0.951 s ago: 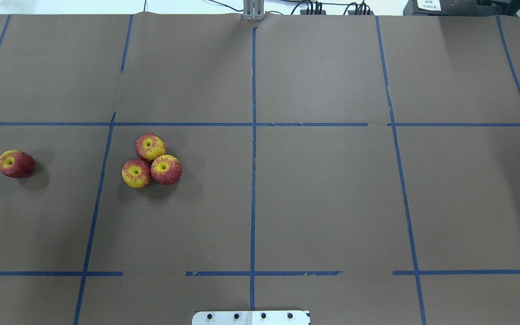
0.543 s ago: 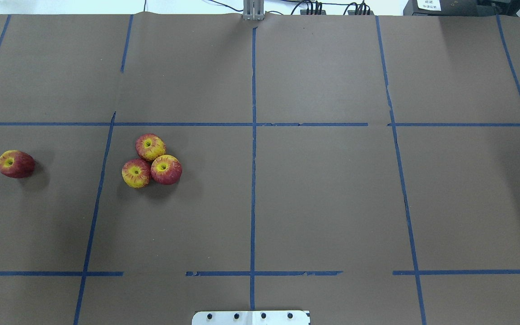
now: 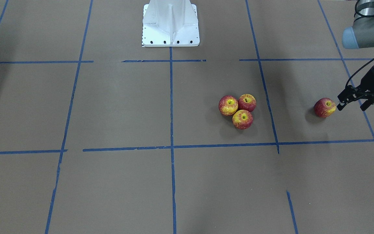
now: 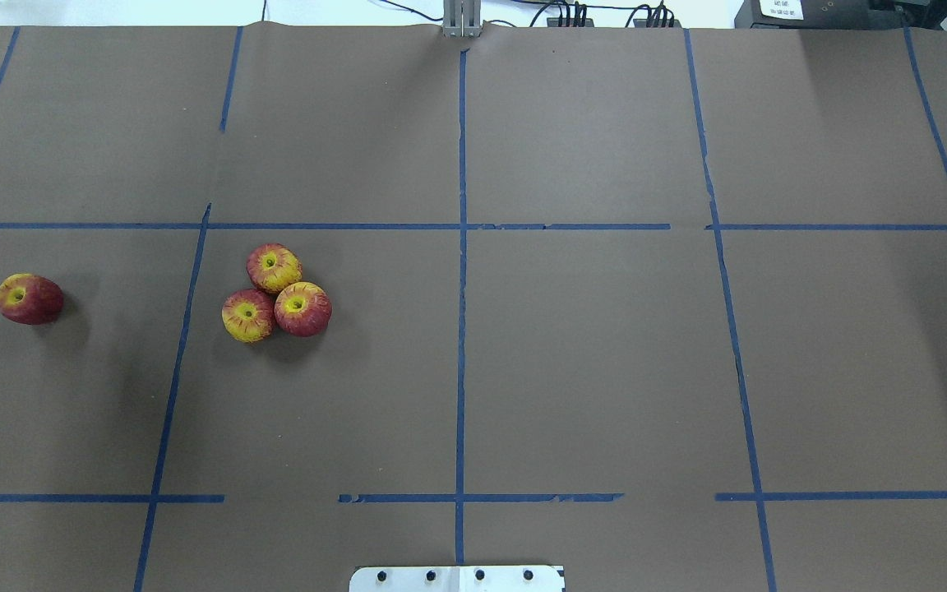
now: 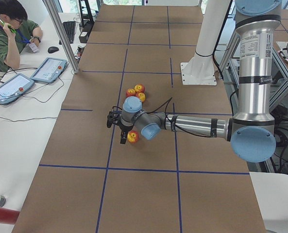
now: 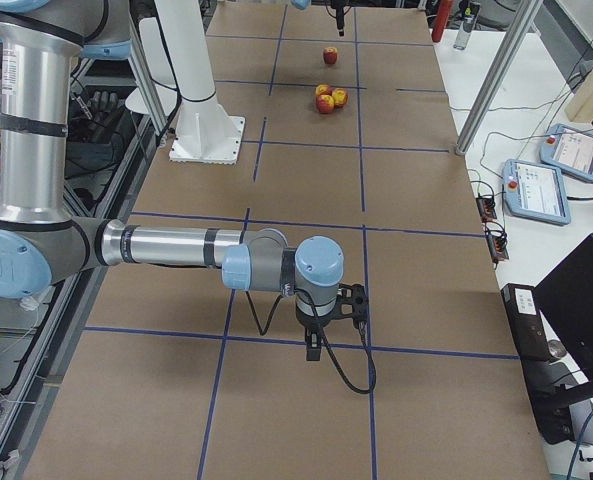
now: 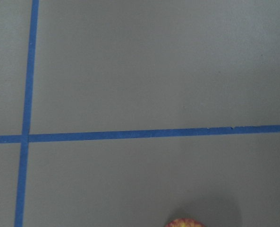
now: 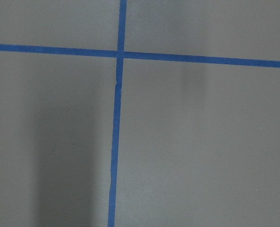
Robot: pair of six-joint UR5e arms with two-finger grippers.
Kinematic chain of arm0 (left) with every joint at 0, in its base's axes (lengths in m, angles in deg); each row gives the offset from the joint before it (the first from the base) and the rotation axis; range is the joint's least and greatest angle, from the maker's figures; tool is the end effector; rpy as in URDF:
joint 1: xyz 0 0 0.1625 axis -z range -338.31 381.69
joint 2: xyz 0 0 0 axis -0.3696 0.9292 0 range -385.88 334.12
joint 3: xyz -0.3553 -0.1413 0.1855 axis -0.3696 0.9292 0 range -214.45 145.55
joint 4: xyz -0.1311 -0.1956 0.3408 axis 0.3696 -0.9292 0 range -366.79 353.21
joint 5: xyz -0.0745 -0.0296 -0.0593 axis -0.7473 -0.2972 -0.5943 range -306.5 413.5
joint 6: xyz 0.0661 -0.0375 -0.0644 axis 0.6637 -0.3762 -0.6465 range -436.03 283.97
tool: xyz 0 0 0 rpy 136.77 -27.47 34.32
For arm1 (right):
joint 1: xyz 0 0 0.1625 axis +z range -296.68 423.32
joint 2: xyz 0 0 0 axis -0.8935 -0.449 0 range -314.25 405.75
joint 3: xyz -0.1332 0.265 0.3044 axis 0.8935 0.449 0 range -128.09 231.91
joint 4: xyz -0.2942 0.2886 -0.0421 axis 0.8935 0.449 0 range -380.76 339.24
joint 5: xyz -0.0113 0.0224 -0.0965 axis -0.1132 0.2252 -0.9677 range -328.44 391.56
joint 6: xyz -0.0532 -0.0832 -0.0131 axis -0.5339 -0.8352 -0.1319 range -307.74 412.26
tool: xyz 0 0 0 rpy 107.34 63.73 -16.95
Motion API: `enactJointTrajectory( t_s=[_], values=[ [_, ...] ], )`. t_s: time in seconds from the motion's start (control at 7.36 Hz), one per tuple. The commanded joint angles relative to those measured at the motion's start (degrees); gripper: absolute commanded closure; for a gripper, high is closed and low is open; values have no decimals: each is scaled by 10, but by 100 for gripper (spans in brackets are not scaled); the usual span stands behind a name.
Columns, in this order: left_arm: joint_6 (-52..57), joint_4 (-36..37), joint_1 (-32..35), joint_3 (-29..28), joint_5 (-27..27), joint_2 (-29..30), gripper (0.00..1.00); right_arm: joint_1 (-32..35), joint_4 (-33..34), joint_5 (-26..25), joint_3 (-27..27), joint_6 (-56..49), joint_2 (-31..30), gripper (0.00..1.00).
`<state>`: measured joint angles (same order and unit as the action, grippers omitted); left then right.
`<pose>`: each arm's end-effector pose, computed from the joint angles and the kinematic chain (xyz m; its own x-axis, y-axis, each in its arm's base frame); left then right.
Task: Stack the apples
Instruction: 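Move the left gripper down onto the lone red apple and close it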
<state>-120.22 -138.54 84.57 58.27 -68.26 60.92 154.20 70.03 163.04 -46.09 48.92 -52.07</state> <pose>0.1557 -0.4813 0.5880 0.6680 0.0333 -0.7434 0.1715 0.9652 0.1972 0.0740 -0.4322 0.6579 0.7486 -0.0397 0.6618 0.0282 0.9992 0.0280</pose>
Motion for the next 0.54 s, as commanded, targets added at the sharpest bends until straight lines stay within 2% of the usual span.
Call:
enactJointTrajectory(
  t_s=[0.0,0.41],
  values=[
    [-39,-17,-46,-8,6,2,0,0,0,0,0,0,0,0],
    [-41,-16,-68,-22,20,1,0,0,0,0,0,0,0,0]
  ],
)
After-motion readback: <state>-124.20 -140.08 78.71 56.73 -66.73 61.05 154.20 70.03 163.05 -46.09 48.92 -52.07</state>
